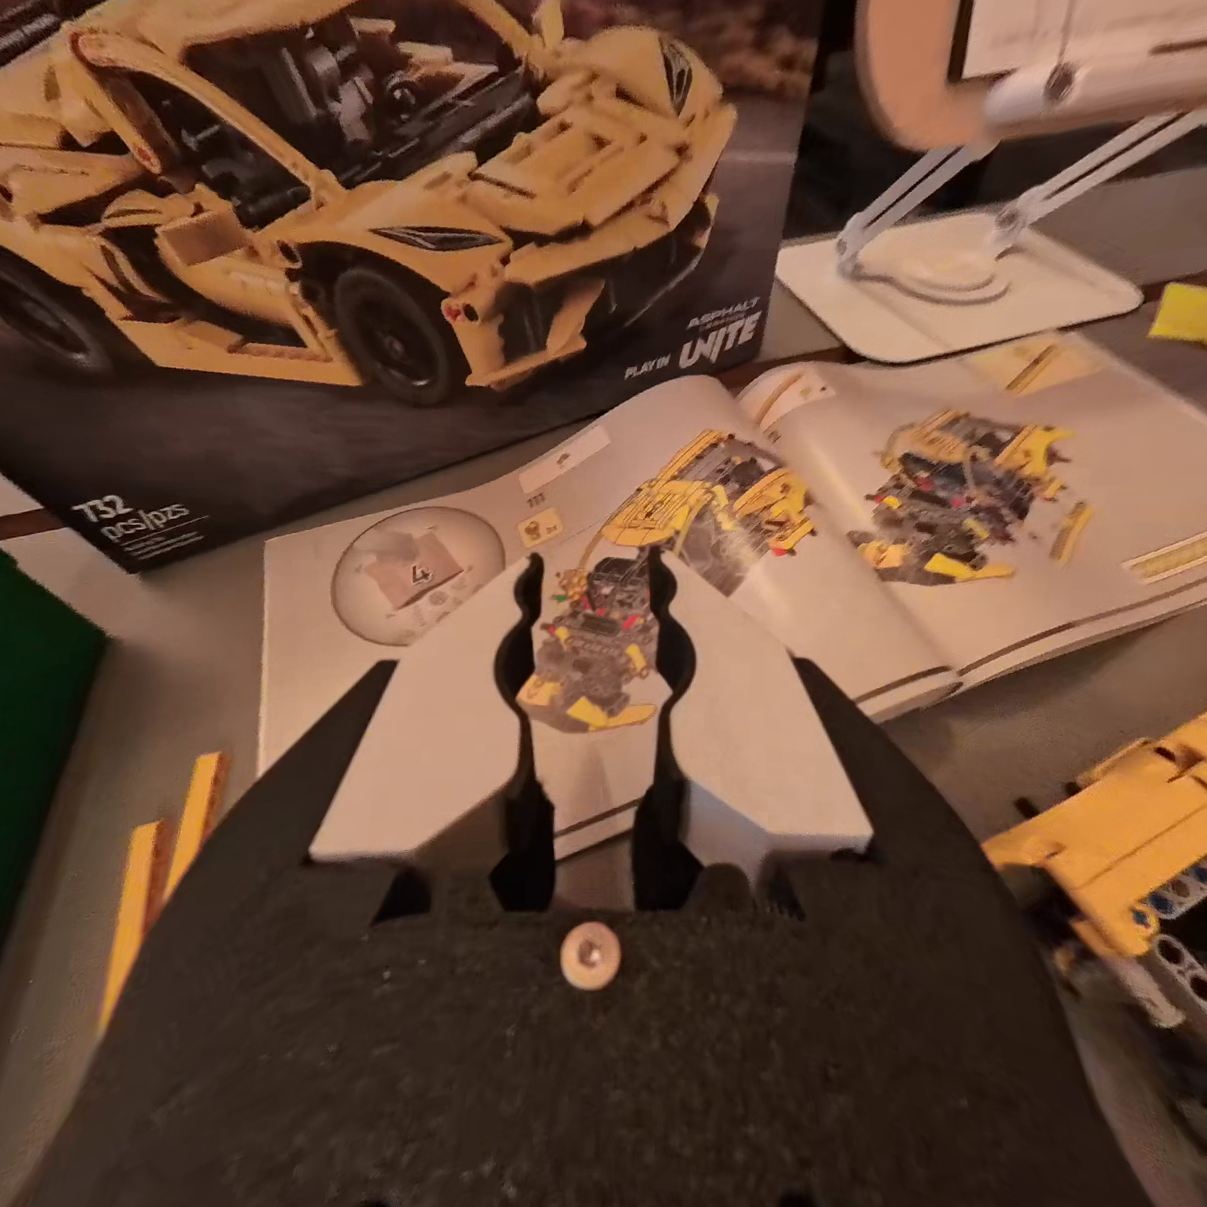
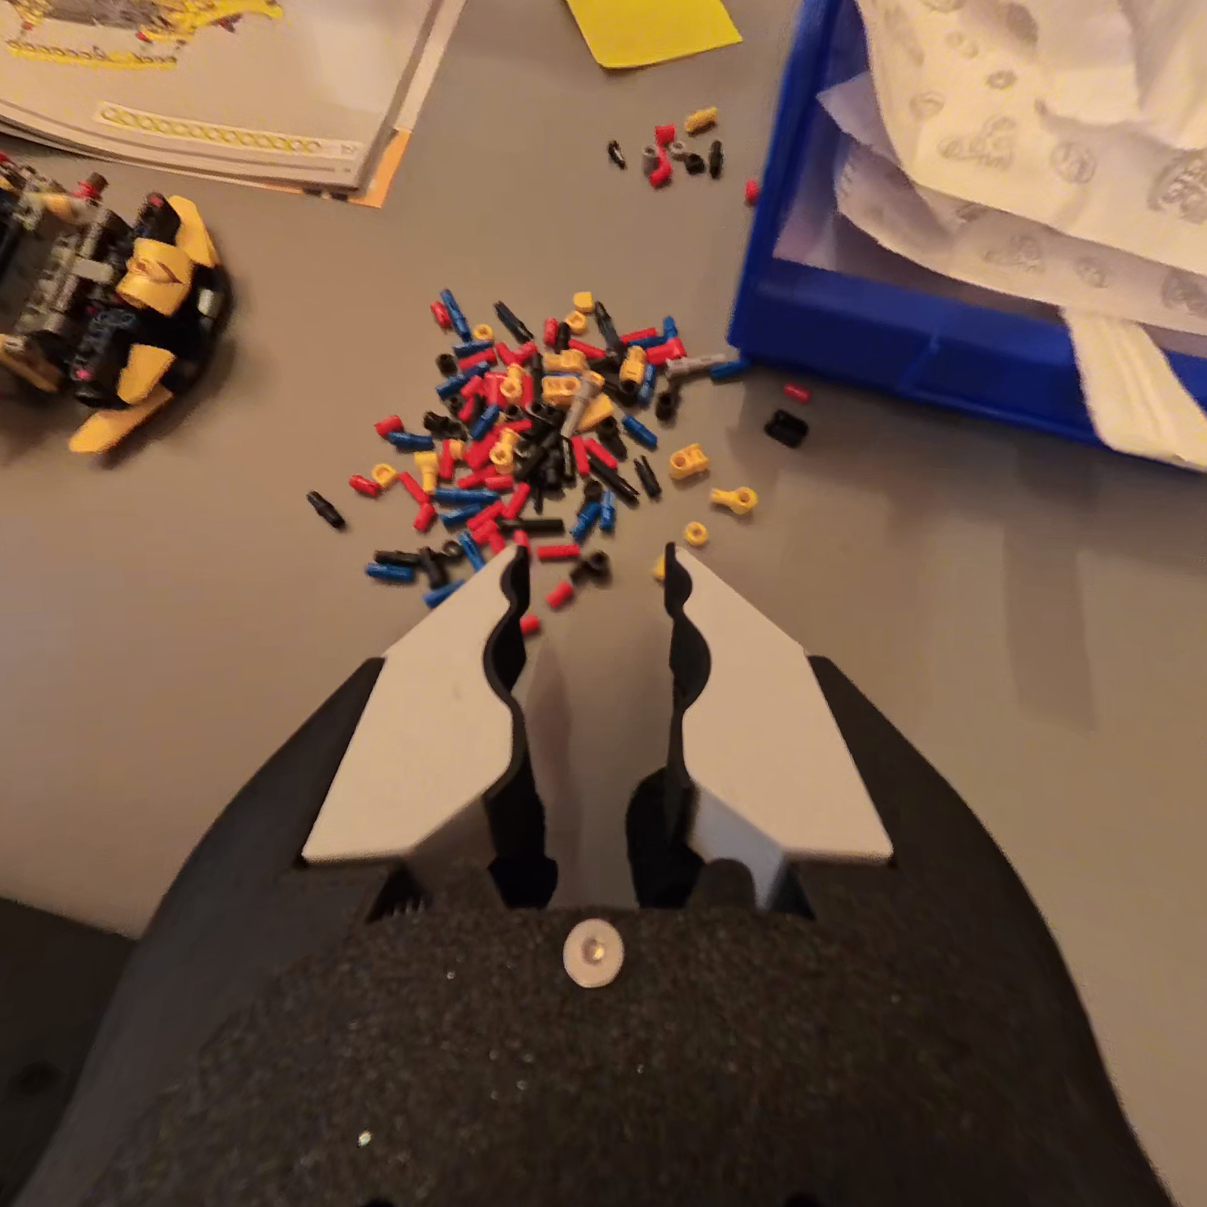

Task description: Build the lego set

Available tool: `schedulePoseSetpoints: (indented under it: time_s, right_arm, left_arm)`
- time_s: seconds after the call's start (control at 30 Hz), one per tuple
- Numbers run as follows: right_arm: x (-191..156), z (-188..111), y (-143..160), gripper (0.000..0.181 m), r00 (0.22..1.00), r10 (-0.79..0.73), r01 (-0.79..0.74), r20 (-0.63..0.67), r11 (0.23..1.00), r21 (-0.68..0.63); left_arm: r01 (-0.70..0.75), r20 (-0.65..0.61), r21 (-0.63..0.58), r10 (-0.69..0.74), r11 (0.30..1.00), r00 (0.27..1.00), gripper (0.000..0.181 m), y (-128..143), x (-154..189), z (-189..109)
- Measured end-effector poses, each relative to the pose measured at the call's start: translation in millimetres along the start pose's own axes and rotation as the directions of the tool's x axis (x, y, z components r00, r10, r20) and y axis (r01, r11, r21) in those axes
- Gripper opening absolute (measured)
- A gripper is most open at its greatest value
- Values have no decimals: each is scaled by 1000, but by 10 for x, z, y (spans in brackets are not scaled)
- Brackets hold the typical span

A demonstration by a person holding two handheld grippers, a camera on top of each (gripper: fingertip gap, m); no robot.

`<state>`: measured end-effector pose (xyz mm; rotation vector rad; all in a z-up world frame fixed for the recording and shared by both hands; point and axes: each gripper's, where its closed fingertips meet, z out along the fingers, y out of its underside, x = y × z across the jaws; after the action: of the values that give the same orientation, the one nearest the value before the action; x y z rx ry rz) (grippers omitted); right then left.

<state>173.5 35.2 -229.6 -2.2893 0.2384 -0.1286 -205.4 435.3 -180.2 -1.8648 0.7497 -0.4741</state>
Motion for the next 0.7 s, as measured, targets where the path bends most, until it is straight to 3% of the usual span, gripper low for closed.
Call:
schedulePoseSetpoints:
  time_s: [0.13,0.3,0.4,0.47,0.7]
  right_arm:
    - [-314,208,-224,35,999,23,-26,49,998,58]
    - [-362,391,-452,34,1000,10,-9,-12,995,99]
    - [-461,358,-710,46,982,182,-189,51,942,277]
    - [-533,287,-823,37,952,279,-306,125,870,386]
    - [-511,360,-809,34,965,254,-257,63,875,410]
  left_arm:
    - [-15,2,-64,15,998,1000,32,56,14,14]
    - [-39,60,-129,47,991,997,32,192,-95,49]
    - [-18,86,-145,31,989,996,32,238,-178,48]
    - [-2,80,-151,14,989,997,33,259,-208,35]
    - [35,58,-140,-27,990,998,32,286,-248,39]
